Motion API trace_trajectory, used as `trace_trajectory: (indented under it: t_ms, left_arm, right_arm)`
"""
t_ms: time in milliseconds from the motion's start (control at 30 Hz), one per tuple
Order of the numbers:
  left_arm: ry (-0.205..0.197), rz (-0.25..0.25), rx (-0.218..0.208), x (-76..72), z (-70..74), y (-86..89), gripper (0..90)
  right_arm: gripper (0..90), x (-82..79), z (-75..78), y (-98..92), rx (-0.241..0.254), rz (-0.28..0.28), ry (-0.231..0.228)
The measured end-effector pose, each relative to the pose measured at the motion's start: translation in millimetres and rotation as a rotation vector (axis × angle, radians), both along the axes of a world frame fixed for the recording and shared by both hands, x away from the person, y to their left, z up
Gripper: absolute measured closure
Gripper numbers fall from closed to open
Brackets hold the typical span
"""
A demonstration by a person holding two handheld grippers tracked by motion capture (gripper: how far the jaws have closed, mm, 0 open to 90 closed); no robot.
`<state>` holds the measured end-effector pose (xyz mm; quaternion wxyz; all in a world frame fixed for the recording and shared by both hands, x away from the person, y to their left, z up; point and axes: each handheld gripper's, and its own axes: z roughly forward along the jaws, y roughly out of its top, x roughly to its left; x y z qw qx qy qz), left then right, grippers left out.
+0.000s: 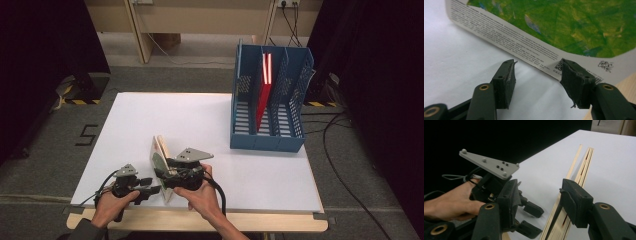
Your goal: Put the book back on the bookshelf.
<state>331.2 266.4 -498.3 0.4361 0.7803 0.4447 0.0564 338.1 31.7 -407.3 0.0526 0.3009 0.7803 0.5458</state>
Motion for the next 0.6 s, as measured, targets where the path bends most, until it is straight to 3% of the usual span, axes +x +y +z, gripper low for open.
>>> trace_trajectory:
  t_ms: [100, 233, 433, 600]
  left_arm:
    - [-0.008, 0.008, 0.001, -0.7, -0.4, -1.0, 43.5]
    - [-0.025, 0.020, 0.004, -0.9, -1.3, -5.3, 42.5]
    - [-0.046, 0.021, 0.019, 1.9, -2.1, -11.8, 40.2]
    - [-0.063, 0.016, 0.057, 1.8, -1.2, -16.4, 39.8]
  right_arm:
    - [48.7, -0.6, 1.0, 0.7, -0.016, -0.002, -0.007]
    - [48.7, 3.3, 0.6, -3.3, 0.000, -0.016, 0.015]
    - [48.7, 3.0, 2.1, 0.8, 0.003, -0.011, -0.002]
    - [56.8, -0.8, 2.6, 11.5, 0.020, 0.047, 0.006]
